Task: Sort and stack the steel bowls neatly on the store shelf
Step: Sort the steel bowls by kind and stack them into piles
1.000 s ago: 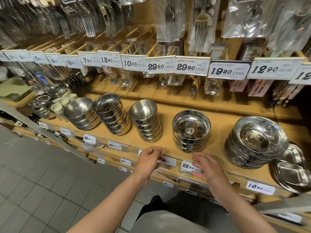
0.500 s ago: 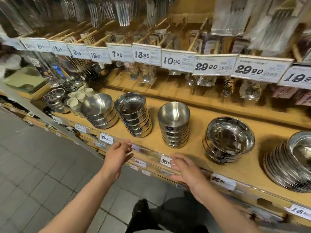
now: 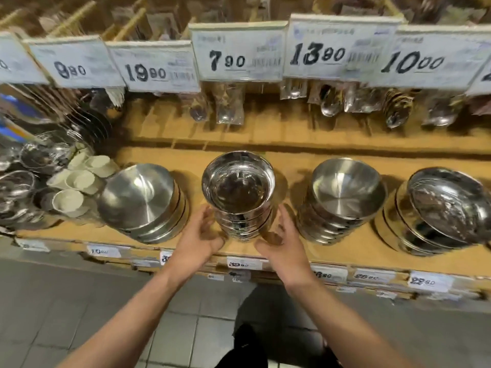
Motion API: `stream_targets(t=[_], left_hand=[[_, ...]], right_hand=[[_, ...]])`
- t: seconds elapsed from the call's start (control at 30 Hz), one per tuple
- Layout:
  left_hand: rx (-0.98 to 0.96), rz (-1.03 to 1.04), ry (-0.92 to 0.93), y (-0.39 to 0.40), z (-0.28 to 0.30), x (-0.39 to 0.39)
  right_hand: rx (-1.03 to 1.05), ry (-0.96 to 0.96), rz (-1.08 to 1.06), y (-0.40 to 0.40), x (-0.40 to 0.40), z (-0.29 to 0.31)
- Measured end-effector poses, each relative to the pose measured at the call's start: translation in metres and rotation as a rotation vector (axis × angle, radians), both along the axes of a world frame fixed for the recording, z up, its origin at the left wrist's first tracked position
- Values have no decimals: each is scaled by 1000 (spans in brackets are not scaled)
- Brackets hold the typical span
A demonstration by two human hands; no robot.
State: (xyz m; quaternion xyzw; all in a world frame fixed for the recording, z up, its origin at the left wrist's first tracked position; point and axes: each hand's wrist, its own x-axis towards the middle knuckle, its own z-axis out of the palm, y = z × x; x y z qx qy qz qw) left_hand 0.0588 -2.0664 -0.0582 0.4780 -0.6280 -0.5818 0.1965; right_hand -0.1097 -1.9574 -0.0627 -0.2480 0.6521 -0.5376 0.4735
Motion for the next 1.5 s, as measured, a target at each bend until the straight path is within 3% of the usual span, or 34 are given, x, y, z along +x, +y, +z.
stream_targets(t=[0.17,0.43,0.8,1.0,1.37,1.5], left_hand=[[-59,-101,37,-11,-7,-8],[9,-148,96,-44,-15,-35],[-50,-260,180,-69,-19,-68],[-87,-231,162,-65,-18,-70],[85,18,18,0,2,64],[131,239,-32,1,17,126]], right_hand=[[-125,143,-43,-13,6,4],[-169,156,-163,-29,-2,-1],[-94,217,-468,-60,8,-11],[-23,169,-475,-51,21,-17],[126,-90,-307,-12,54,-33],[149,-26,-147,-18,64,-18]])
